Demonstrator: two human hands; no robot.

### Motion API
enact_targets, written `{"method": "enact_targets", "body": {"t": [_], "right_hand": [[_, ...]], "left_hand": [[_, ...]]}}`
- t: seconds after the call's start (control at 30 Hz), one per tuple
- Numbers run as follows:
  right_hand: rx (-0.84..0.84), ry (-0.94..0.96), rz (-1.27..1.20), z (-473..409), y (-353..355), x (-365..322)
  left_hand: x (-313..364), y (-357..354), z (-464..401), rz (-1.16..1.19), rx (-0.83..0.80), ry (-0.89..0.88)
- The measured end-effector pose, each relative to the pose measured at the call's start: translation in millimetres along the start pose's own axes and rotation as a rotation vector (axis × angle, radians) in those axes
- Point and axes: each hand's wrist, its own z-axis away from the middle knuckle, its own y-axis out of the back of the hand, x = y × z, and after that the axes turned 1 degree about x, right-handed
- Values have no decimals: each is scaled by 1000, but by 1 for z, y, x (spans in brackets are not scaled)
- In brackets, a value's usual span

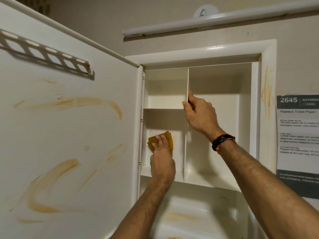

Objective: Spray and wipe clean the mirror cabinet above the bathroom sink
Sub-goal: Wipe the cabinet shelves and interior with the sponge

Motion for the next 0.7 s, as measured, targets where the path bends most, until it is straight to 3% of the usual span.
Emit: {"method": "enact_targets", "body": {"t": [0.1, 0.43, 0.7], "right_hand": [[4, 1, -2, 0, 0, 1], [7, -18, -17, 0, -1, 1], [-18, -32, -27, 2, 3, -5]], "left_hand": [[10, 2, 3, -11, -21, -33], [2, 13, 8, -263, -154, -384], [-11, 21, 17, -342, -290, -355]]}}
